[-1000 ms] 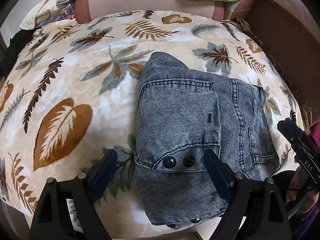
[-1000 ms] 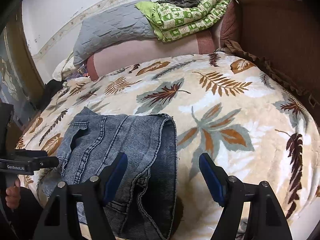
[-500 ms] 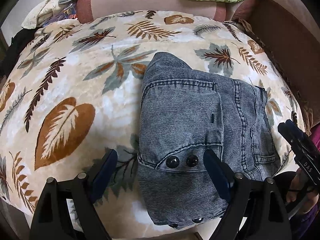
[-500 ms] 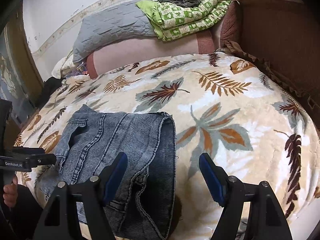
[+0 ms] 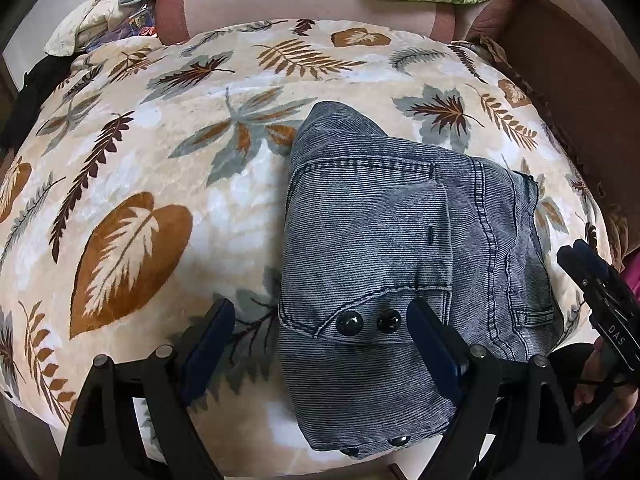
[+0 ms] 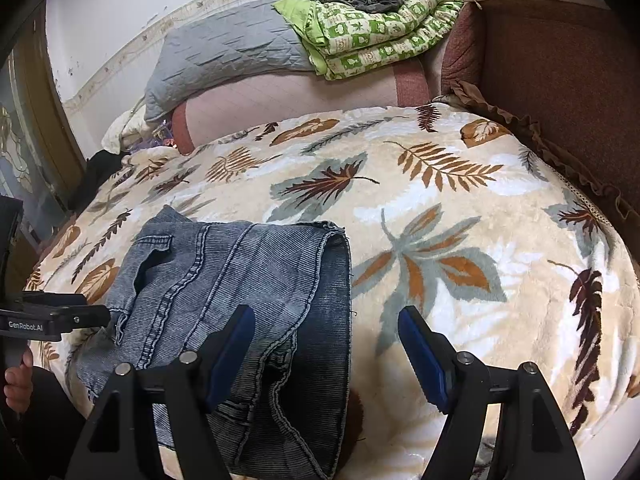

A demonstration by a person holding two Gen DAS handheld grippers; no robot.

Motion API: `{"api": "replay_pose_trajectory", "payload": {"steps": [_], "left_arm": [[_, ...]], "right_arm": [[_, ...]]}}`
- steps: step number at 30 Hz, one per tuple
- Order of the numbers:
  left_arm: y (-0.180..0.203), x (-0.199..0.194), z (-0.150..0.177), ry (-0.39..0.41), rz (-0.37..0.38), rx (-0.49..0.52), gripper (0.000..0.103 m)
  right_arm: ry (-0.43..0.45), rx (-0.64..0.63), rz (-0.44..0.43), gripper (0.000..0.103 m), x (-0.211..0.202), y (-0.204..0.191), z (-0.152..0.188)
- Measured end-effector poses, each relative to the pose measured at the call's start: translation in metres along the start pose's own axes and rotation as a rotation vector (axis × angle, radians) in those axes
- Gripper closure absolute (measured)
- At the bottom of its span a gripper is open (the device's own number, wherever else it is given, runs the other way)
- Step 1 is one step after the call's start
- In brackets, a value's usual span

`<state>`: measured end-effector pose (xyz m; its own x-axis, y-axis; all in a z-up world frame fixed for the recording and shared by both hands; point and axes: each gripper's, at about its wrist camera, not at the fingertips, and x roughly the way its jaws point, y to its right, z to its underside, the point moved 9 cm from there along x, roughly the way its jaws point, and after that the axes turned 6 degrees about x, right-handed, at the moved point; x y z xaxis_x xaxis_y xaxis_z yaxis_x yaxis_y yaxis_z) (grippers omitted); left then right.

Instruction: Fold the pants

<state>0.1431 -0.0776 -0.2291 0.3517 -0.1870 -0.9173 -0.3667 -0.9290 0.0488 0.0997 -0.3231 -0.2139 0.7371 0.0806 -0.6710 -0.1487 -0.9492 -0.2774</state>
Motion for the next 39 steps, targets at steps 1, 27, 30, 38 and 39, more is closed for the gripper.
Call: {"api": "replay_pose_trajectory", "payload": {"steps": [1, 27, 30, 38, 39], "left_arm": [[0.001, 0.000, 0.000, 0.000, -0.001, 0.002, 0.015], [0.007, -0.007, -0.001, 0.003, -0.016, 0.021, 0.015], [0.006, -0.007, -0.001, 0.005, -0.015, 0.021, 0.015], [0.005, -0.006, -0.001, 0.005, -0.019, 0.019, 0.015], [0.004, -0.006, -0.001, 0.005, -0.019, 0.018, 0.015]], "right_arm": [[0.000, 0.000, 0.000, 0.026, 0.000, 0.000, 0.000], [0.003, -0.059, 0.027, 0.026, -0.002, -0.004, 0.003], [0.003, -0.068, 0.032, 0.026, -0.002, -0.006, 0.004], [-0.005, -0.100, 0.048, 0.026, 0.000, -0.009, 0.007], [-0.005, -0.103, 0.049, 0.026, 0.000, -0.010, 0.007]]}}
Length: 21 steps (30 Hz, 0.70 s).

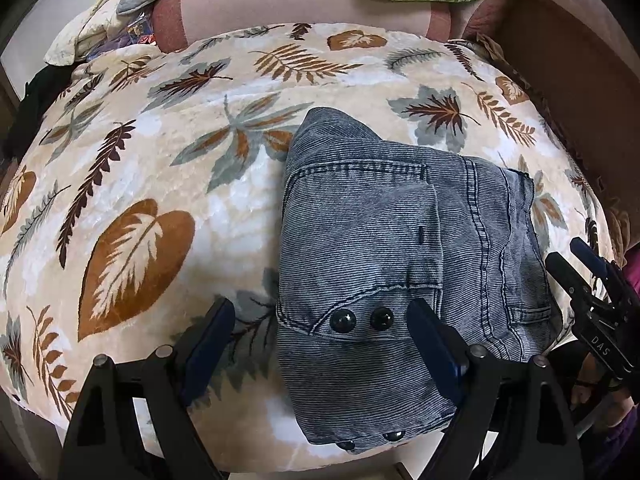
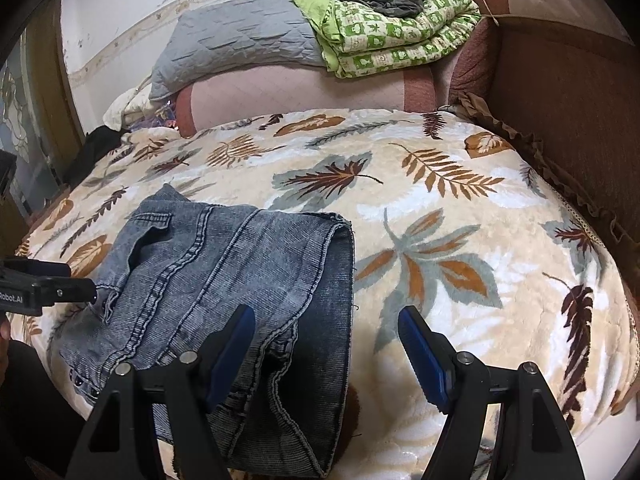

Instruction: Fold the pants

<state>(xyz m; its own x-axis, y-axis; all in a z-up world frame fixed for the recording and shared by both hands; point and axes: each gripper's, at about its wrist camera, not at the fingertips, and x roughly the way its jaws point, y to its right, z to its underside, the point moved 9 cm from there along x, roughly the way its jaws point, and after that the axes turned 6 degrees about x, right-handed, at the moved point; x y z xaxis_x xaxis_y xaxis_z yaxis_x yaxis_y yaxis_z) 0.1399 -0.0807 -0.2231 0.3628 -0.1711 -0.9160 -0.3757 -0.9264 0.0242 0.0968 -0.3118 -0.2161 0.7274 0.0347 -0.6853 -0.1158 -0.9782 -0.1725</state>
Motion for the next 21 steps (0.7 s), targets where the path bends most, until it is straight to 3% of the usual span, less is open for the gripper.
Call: {"api": "replay_pose_trajectory", "payload": {"steps": [21], "left_arm": [[-0.021, 0.003, 0.007, 0.006, -0.001, -0.044, 0.015]], "right_arm": [[-0.024, -0.051, 0.043, 0.026, 0.007, -0.007, 0.007]]}}
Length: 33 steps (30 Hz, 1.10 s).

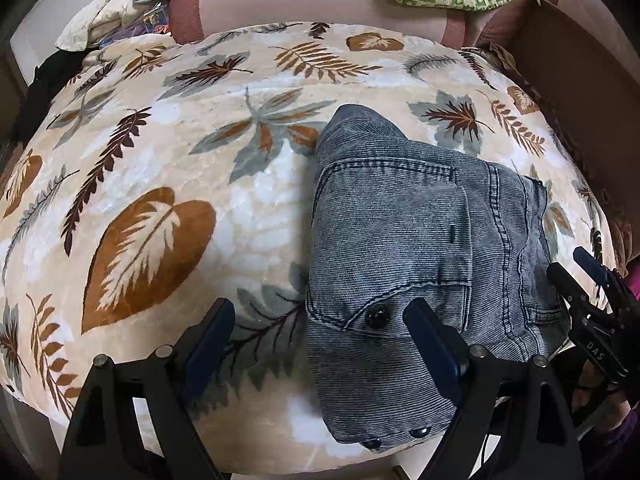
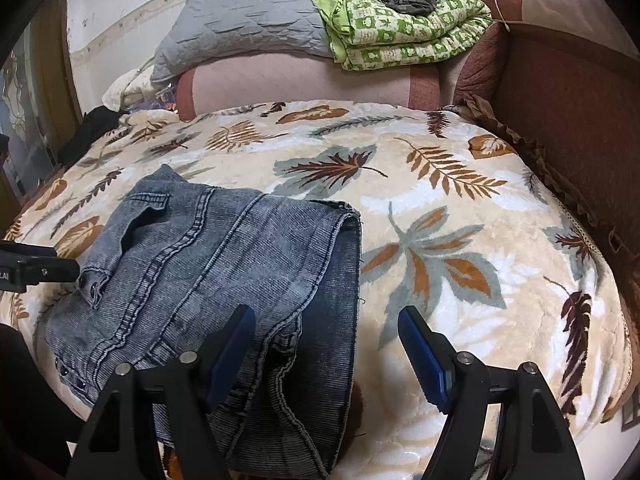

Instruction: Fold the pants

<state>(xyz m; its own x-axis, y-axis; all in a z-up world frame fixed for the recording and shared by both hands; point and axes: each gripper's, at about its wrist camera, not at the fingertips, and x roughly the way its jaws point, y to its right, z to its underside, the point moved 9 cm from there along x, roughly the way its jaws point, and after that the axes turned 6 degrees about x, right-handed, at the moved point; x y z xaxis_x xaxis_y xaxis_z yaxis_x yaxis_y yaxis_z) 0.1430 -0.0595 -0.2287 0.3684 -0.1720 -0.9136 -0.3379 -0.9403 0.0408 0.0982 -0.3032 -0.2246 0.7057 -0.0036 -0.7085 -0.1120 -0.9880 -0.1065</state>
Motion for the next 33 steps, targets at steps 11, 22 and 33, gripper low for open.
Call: {"api": "replay_pose_trajectory", "payload": {"steps": [11, 22, 33], "left_arm": [[0.000, 0.001, 0.001, -0.002, 0.002, -0.002, 0.015], [0.006, 0.001, 0.000, -0.003, 0.007, 0.006, 0.015], [0.018, 0.008, 0.000, -0.020, 0.018, 0.029, 0.015]], "right_arm": [[-0.006, -0.005, 0.018, 0.026, 0.002, 0.005, 0.003], [-0.002, -0.009, 0.018, 0.026, 0.002, 0.005, 0.002], [-0.001, -0.008, 0.024, 0.026, 0.001, 0.007, 0.003]]}}
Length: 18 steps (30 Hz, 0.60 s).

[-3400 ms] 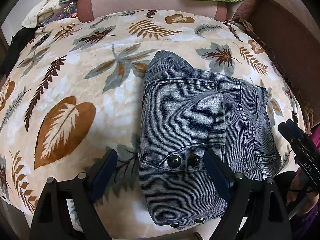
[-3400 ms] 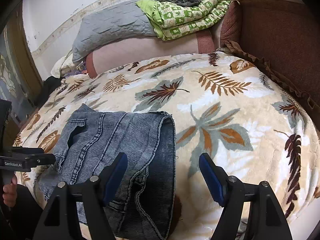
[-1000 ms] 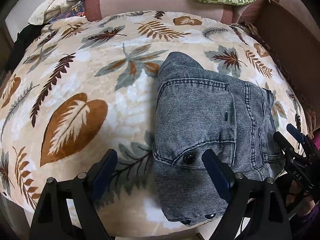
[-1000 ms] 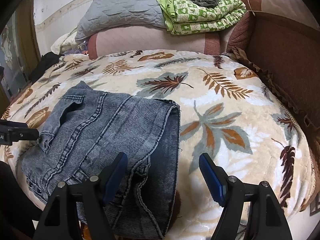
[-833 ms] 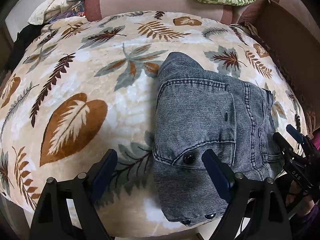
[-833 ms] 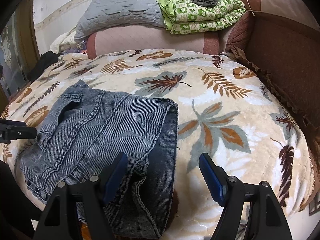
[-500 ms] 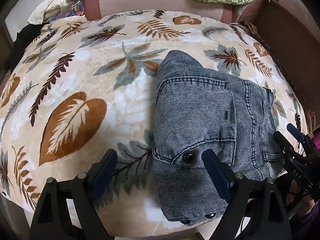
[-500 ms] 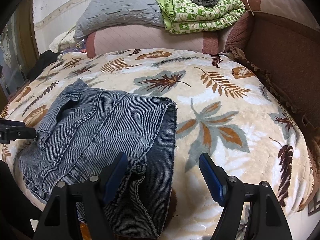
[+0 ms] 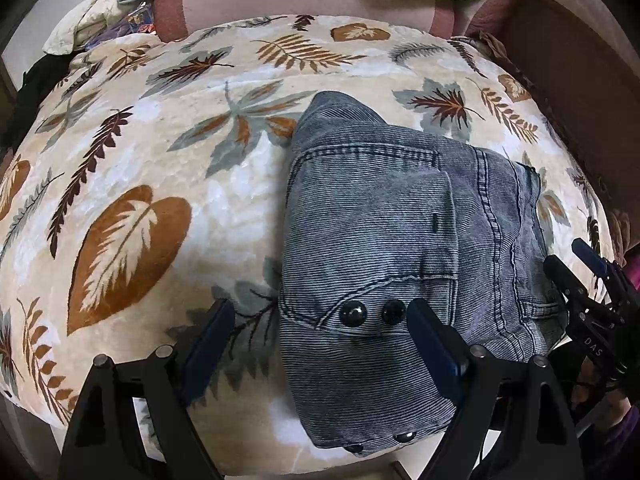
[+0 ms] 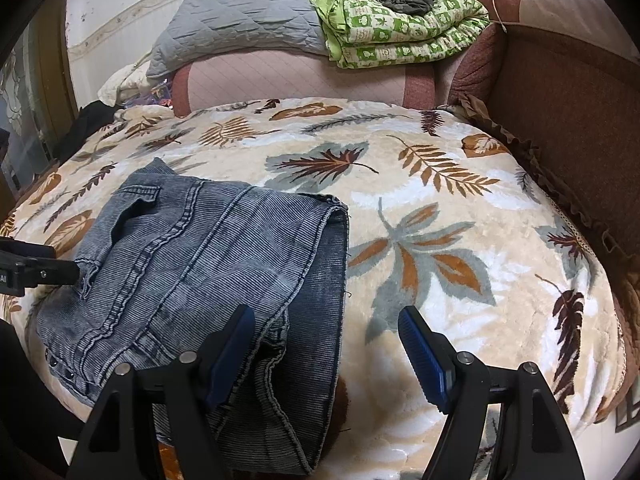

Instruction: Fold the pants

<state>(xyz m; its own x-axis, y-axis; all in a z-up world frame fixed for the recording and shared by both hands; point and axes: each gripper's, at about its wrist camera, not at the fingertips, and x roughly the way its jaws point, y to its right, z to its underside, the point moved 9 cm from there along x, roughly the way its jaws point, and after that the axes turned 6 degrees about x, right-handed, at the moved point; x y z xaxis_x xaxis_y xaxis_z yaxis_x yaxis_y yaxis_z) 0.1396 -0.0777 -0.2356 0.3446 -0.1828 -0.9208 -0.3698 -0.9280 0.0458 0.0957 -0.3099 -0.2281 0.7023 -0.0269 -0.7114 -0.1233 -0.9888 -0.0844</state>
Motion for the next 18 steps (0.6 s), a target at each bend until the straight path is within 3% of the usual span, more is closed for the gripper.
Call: {"api": "replay_pose_trajectory", "payload": {"steps": [18], "left_arm": [[0.0091, 0.0023, -0.0034, 0.000, 0.007, 0.026, 0.015]], "right_arm": [[-0.007, 0.019, -0.017, 0.026, 0.0015, 0.0017, 0.0006]]}}
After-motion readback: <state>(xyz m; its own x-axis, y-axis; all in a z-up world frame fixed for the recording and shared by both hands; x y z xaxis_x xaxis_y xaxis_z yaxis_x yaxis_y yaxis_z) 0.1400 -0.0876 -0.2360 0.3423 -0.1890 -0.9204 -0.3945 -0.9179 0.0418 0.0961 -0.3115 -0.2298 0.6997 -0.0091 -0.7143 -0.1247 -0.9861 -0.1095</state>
